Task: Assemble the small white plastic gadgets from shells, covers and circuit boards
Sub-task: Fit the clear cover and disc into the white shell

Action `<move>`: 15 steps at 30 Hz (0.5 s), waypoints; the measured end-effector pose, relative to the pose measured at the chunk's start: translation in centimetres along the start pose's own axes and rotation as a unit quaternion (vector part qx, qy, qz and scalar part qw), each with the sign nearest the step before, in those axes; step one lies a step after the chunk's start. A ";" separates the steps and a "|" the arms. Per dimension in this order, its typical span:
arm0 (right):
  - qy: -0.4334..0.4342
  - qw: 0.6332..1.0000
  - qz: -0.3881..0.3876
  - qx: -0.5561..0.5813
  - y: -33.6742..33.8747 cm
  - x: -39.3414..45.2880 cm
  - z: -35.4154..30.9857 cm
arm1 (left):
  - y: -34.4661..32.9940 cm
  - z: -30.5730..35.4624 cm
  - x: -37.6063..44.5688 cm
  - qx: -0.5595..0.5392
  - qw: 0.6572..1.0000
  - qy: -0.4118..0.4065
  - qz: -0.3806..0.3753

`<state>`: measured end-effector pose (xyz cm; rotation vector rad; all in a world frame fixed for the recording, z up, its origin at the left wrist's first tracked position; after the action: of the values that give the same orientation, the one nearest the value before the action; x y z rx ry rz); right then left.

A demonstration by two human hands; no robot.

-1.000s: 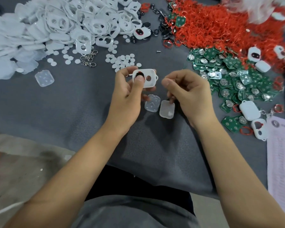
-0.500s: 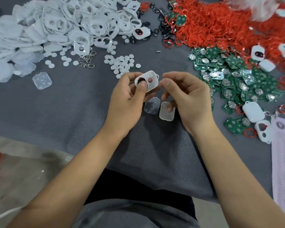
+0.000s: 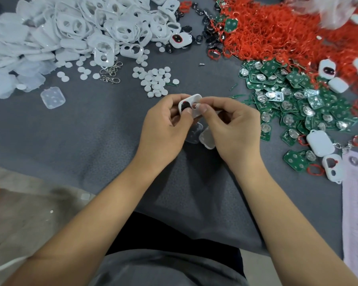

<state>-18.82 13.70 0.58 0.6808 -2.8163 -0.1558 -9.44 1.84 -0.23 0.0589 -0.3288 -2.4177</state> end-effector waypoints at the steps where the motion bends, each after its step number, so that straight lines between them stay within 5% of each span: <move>1: 0.004 1.000 -0.001 -0.014 0.0 0.0 -0.1 | 0.0 0.1 0.0 0.008 1.000 -0.003 0.002; 15: -0.004 0.998 -0.003 -0.061 -0.4 -0.1 -0.7 | 0.2 0.4 -0.1 0.019 0.999 -0.031 0.014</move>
<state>-18.38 13.33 1.20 0.6634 -2.7858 -0.3291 -9.32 1.85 0.25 -0.0039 -0.4007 -2.3903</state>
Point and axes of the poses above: each hand's wrist, its own x-axis towards the middle knuckle, its own y-axis out of the back of the hand, z = x × y, the point moved 2 cm from there along x, towards the middle knuckle, and after that the axes turned 10 degrees about x, right-handed, at the moved point
